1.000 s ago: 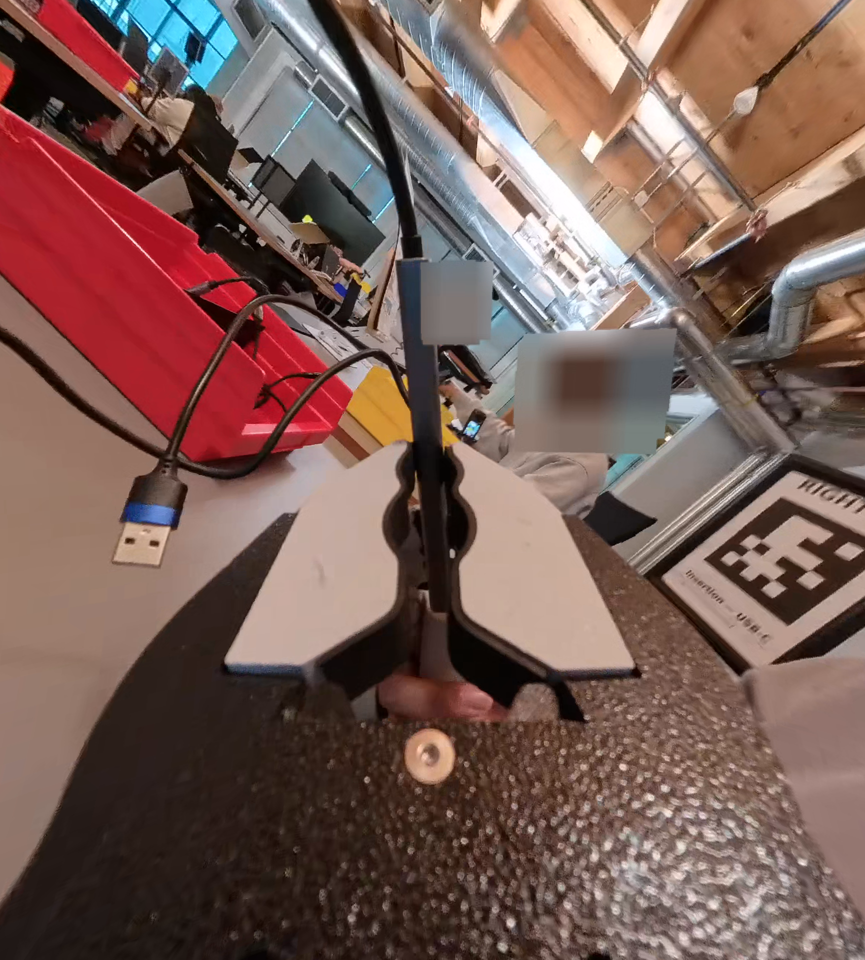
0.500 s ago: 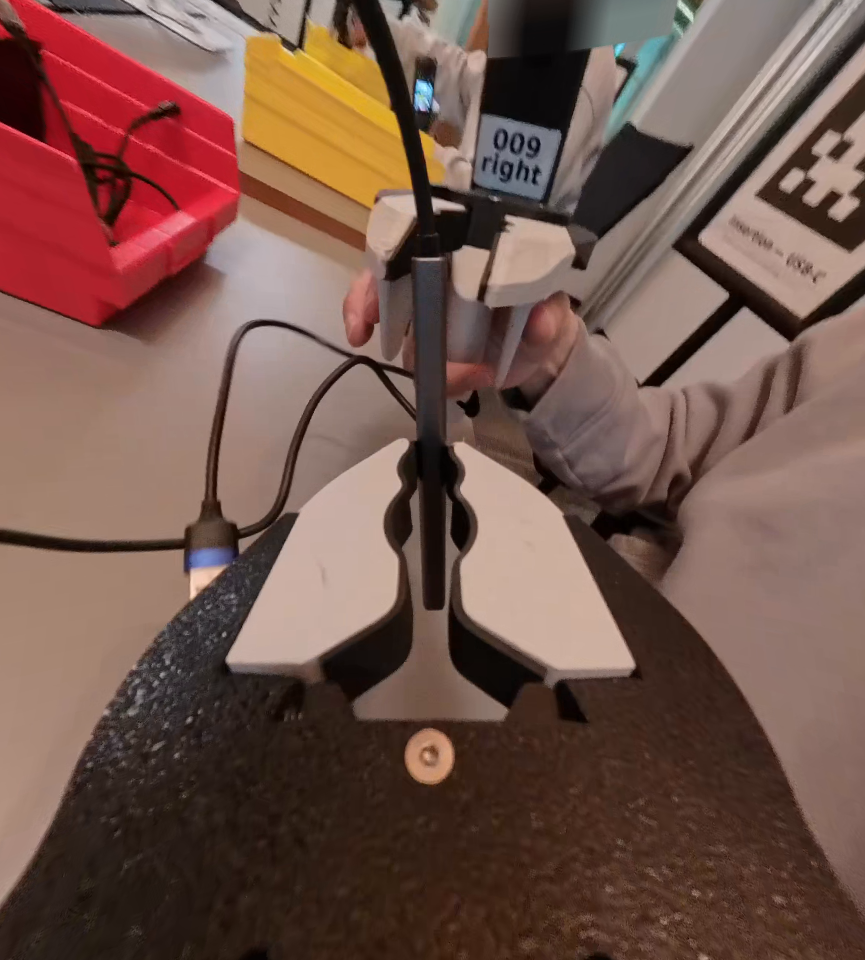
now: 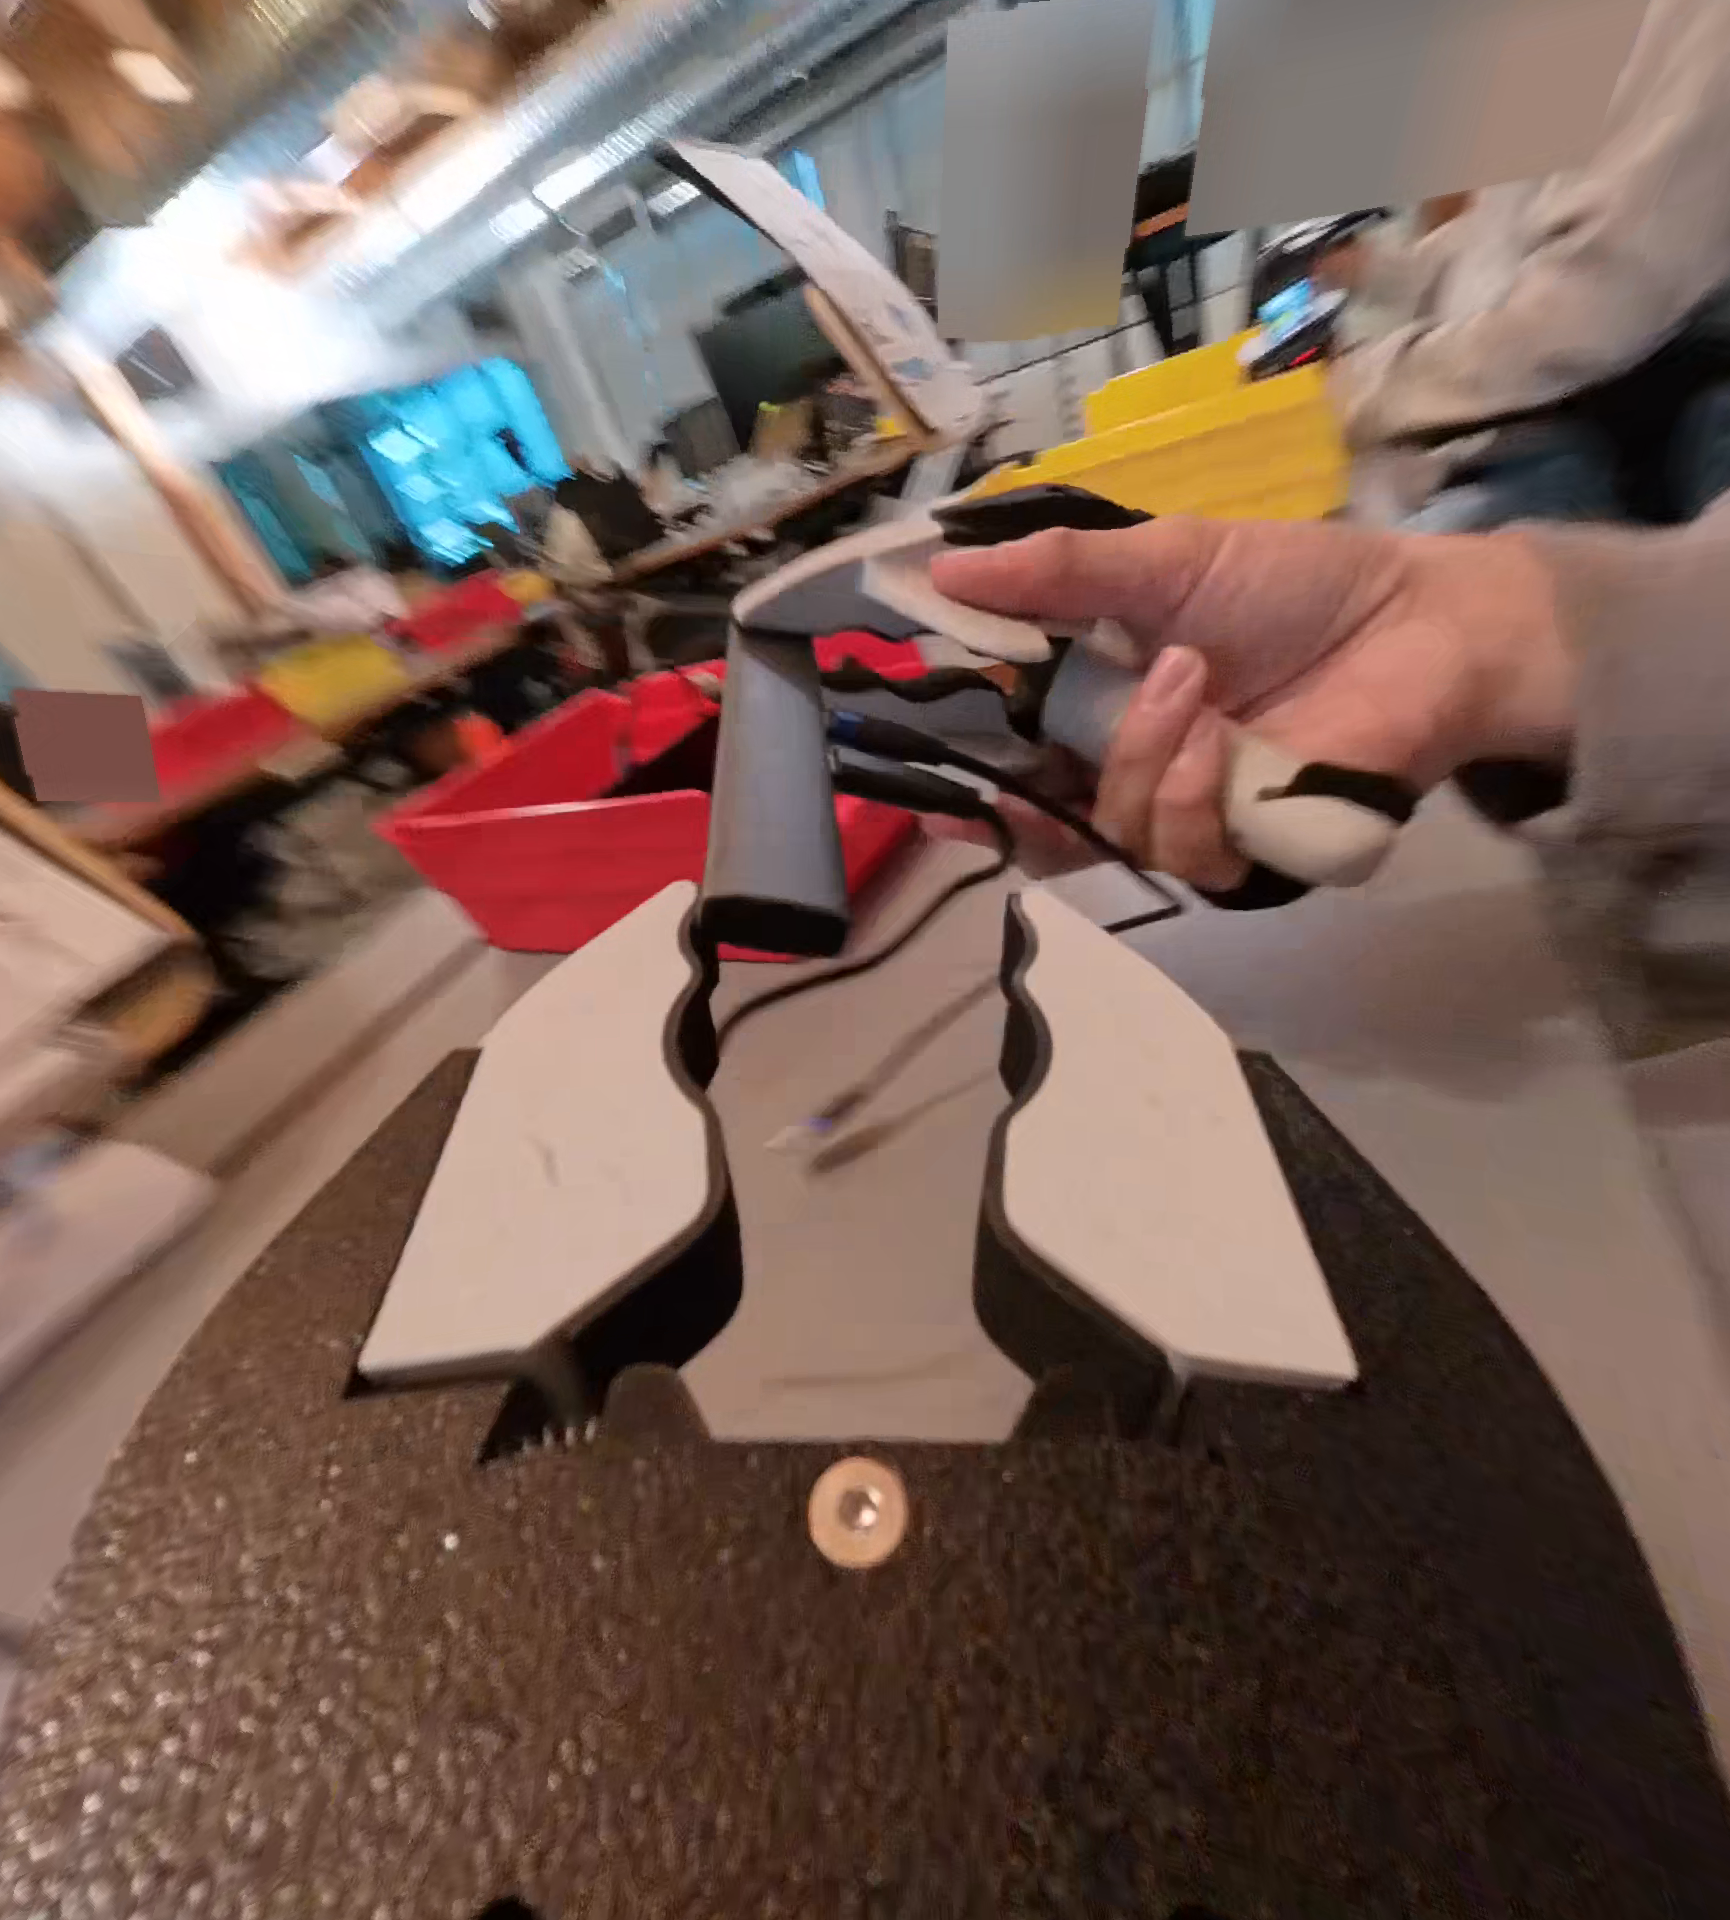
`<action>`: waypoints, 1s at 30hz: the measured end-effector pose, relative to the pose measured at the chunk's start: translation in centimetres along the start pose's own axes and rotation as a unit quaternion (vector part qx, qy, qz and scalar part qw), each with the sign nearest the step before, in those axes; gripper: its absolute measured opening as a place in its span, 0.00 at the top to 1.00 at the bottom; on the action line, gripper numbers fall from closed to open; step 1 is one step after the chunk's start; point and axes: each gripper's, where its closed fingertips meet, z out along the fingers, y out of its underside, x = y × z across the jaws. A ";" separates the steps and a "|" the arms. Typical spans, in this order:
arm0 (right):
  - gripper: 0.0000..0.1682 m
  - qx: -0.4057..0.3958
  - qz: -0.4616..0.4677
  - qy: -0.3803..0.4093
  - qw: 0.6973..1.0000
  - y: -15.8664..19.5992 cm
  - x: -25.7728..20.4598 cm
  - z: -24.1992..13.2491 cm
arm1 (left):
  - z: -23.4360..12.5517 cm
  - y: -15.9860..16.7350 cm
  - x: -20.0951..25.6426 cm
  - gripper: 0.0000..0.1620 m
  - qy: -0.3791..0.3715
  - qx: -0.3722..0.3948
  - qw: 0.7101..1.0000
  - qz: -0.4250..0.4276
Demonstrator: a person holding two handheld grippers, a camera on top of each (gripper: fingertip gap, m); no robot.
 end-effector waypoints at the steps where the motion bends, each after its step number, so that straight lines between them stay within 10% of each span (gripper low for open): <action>1: 0.94 -0.007 0.015 0.000 1.000 0.2 0.5 -0.1 | 0.0 0.0 -0.1 0.71 -0.032 0.001 0.998 0.047; 30: 0.94 -0.042 0.012 -0.016 0.999 1.1 0.4 0.1 | -0.2 -0.5 -1.1 0.86 -0.105 -0.008 0.986 0.131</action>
